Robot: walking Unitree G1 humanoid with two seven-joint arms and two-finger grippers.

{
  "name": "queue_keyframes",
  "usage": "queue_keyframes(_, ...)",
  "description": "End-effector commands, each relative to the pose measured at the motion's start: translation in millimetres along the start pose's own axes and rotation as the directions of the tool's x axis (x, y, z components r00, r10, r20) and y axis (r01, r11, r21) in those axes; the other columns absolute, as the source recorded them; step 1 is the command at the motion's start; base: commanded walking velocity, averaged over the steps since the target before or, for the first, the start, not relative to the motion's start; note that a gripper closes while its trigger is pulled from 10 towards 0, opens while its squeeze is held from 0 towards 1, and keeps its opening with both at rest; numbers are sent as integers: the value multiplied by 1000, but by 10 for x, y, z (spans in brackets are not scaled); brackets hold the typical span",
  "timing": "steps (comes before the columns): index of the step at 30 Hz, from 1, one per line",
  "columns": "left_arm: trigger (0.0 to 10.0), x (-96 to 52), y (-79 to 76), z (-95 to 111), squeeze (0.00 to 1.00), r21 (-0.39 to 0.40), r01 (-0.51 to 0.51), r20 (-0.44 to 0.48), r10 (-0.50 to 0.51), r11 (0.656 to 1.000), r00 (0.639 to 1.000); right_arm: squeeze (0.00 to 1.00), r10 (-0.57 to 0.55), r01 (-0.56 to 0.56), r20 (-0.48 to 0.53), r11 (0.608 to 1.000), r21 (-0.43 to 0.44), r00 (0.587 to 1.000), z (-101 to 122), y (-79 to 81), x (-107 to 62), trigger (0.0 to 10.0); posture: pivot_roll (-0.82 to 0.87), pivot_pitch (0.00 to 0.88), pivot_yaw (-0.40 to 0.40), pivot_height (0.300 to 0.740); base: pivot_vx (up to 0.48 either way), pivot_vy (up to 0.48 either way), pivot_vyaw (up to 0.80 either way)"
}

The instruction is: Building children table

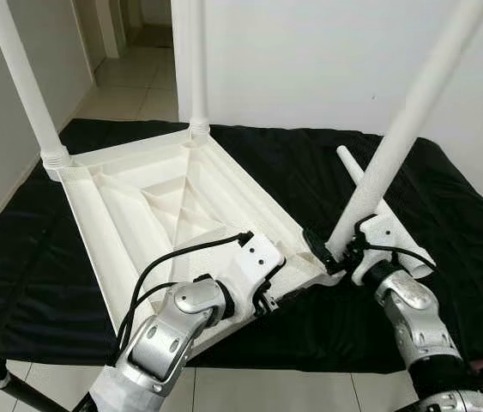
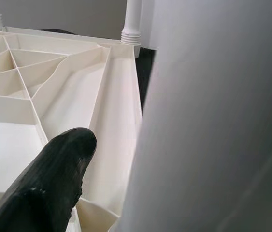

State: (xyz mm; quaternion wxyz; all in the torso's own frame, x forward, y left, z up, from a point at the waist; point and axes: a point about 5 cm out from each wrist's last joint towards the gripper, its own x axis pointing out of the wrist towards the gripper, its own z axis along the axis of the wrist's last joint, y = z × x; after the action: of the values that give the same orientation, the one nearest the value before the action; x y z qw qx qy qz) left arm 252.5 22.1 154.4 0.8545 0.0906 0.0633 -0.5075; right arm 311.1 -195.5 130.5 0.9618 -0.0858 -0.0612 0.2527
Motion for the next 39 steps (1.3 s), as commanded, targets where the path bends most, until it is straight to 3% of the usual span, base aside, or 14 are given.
queue_keyframes(1, 10000, 28, 5, 2, 0, 10, -39, -3, 39, 999, 999, 0, 41, -41, -11, 999, -19, 999, -6, 41, 39, 9451, -39, 0, -17, 740, 0, 0, 0)
queue_keyframes(2, 10000, 30, 1, 7, 0, 11, -39, -1, 39, 999, 999, 0, 50, -50, -14, 998, -22, 999, -10, 54, 41, 9725, -39, 0, -17, 740, 0, 0, 0)
queue_keyframes(5, 10000, 31, 5, 13, 0, 16, -45, 1, 45, 999, 999, 0, 69, -70, -29, 997, -18, 997, -57, 74, 28, 7608, -35, 0, -21, 740, 0, 0, 0)
queue_keyframes(6, 10000, 31, 5, 13, 0, 16, -45, 1, 45, 999, 999, 0, 69, -70, -29, 997, -18, 997, -57, 74, 28, 7608, -35, 0, -21, 740, 0, 0, 0)
queue_keyframes(7, 10000, 29, 10, 17, 0, 17, -48, 2, 48, 999, 999, 0, 68, -69, -35, 997, -16, 997, -78, 76, 20, 3216, -36, 0, -20, 740, 0, 0, 0)
queue_keyframes(8, 10000, 28, 14, 21, 0, 19, -50, 3, 50, 999, 999, 0, 68, -69, -47, 998, -12, 997, -103, 81, 11, 1020, -37, 0, -18, 740, 0, 0, 0)
queue_keyframes(11, 10000, 26, 15, 27, 0, 22, -52, 5, 52, 998, 999, 0, 74, -74, -65, 997, -2, 995, -151, 98, -11, 0, -37, 0, -19, 740, 0, 0, 0)
queue_keyframes(17, 10000, 26, 23, 35, 0, 27, -57, 10, 57, 998, 998, 0, 60, -60, -104, 998, -4, 993, -255, 113, -72, 0, -39, 0, -20, 740, 0, 0, 0)
queue_keyframes(18, 10000, 26, 26, 35, 0, 27, -59, 10, 58, 998, 998, 0, 56, -57, -108, 998, 2, 993, -268, 112, -78, 4824, -39, 0, -20, 740, 0, 0, 0)
queue_keyframes(21, 10000, 24, 30, 37, 0, 27, -61, 11, 60, 998, 998, 0, 48, -47, -125, 999, 9, 991, -297, 118, -94, 4824, -40, 0, -23, 740, 0, 0, 0)
queue_keyframes(22, 10000, 21, 39, 38, 0, 25, -64, 12, 64, 998, 998, 0, 22, -17, -134, 999, 38, 991, -323, 125, -105, 10000, -39, 0, -25, 740, 0, 0, 0)
queue_keyframes(30, 10000, 17, 35, 39, 0, 23, -68, 15, 68, 997, 998, 0, -165, 177, -174, 983, 55, 971, -377, 141, -107, 10000, -47, 0, -31, 740, 0, 0, 0)
queue_keyframes(36, 10000, 20, 26, 39, 0, 22, -66, 16, 66, 998, 998, 0, -226, 241, -173, 968, 68, 958, -362, 163, -105, 10000, -49, 0, -33, 740, 0, 0, 0)
queue_keyframes(39, 10000, 22, 23, 37, 0, 21, -64, 17, 63, 998, 998, 0, -291, 312, -172, 944, 107, 941, -326, 212, -87, 10000, -51, 0, -36, 740, 0, 0, 0)
